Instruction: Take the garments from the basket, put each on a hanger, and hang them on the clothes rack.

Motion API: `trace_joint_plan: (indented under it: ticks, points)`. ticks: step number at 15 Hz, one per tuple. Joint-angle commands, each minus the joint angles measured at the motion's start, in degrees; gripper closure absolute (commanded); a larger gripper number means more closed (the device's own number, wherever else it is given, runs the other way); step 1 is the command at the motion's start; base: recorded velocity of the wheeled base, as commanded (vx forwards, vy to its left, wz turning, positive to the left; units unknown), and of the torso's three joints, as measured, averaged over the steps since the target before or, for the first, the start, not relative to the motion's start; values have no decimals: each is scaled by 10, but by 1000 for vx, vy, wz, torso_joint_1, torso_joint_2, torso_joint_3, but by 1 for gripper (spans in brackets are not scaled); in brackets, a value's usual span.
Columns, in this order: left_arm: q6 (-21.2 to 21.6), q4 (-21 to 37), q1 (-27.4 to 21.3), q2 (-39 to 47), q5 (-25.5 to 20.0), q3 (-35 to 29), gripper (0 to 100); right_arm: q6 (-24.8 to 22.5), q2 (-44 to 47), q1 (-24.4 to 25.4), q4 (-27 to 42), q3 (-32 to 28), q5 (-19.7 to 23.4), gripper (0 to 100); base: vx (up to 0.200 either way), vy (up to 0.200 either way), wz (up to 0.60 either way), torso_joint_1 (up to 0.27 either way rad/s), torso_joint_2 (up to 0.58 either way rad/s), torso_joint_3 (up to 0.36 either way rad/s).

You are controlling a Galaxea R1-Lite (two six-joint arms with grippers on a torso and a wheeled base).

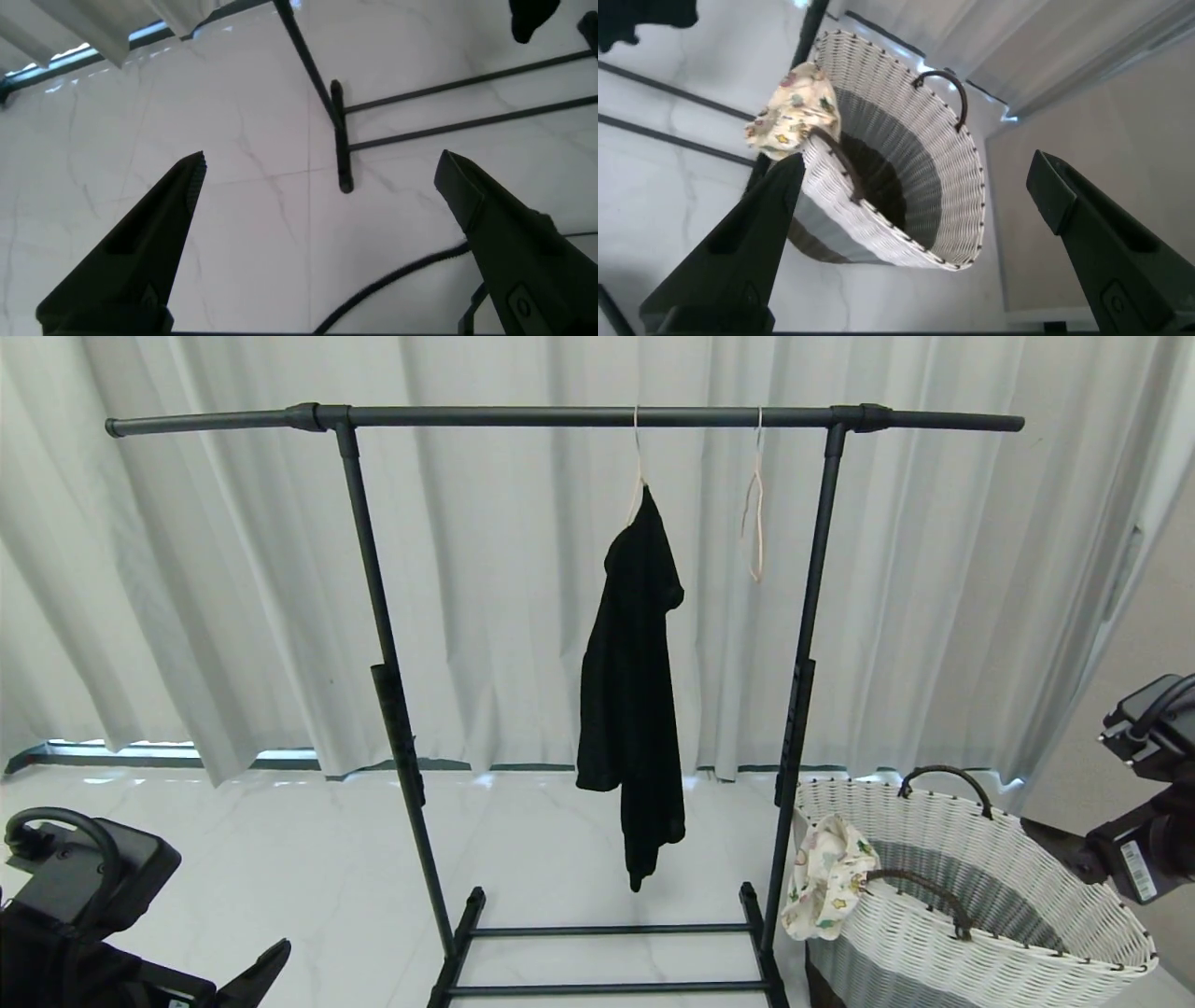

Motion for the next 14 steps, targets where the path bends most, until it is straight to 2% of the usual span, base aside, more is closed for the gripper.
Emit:
trace_joint_plan:
  ticks: [1, 2, 14]
  points:
    - [0, 0, 4, -2, 0, 0, 0, 0, 2, 1, -1, 0, 12, 0, 0, 0, 0, 0, 0, 0]
    - [0, 0, 4, -2, 0, -1, 0, 0, 3, 1, -1, -1, 20, 0, 0, 0, 0, 0, 0, 0]
    - [0, 0, 4, 1, 0, -3, 0, 2, 16, 0, -1, -4, 31, 0, 200, 0, 0, 2, 2, 3]
